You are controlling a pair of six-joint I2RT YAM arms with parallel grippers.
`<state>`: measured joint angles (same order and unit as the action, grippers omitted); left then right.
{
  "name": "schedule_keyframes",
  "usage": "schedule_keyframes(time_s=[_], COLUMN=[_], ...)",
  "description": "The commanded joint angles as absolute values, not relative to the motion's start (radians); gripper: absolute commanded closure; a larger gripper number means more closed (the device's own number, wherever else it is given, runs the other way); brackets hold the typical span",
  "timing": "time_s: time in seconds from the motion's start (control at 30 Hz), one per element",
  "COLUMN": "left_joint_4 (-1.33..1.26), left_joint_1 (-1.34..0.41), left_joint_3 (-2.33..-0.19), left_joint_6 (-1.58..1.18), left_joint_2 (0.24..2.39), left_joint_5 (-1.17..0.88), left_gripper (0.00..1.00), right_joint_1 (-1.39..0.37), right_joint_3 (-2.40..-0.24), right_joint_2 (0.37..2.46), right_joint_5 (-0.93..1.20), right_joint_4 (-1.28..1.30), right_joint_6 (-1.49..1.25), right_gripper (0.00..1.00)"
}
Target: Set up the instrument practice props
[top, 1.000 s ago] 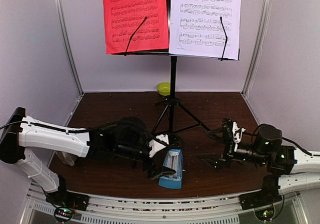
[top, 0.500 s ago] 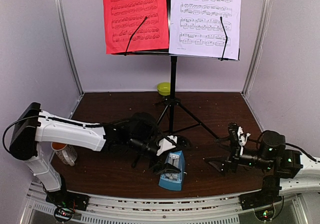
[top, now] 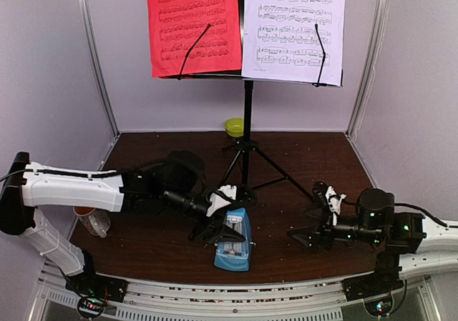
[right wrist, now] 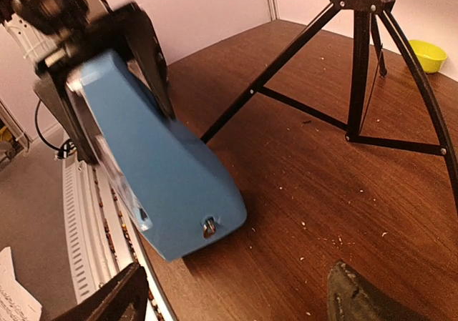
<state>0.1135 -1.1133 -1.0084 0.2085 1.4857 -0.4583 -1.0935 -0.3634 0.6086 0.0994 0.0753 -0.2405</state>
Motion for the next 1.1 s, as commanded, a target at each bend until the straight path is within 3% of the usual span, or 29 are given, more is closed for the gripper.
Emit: schedule_keyframes(time_s=[0.0,0.17,0.5,1.07], left_joint_4=[0.062,0.257,0.472,0.723], left_joint_1=[-1.106,-1.106,-1.107,-1.125], left_joint_3=[-1.063,-1.171,-1.331,-1.521], left_joint_6=[0.212,0.255,0.239,0.233], left_joint_2=[1.329,1.277,1.306,1.38], left_joint_5=[-0.351,-0.297,-0.229,-0.198], left_gripper=[0.79,0.83,0.87,0.88], right_joint_1=[-1.099,-1.101,-1.157,-1.219], right_joint_3=[-0.413,-0.43,-0.521,-0.61], right_joint_2=[0.661,0.722,0.899,1.216], right_joint_5=[0.088,0.109,0.13,0.112], right_joint_4=[0.042,-0.057,-0.167,-0.44], right_joint_6=[-0.23,-0.177,-0.124,-0.114], right_gripper=[0.18,0.31,0.46,0.57])
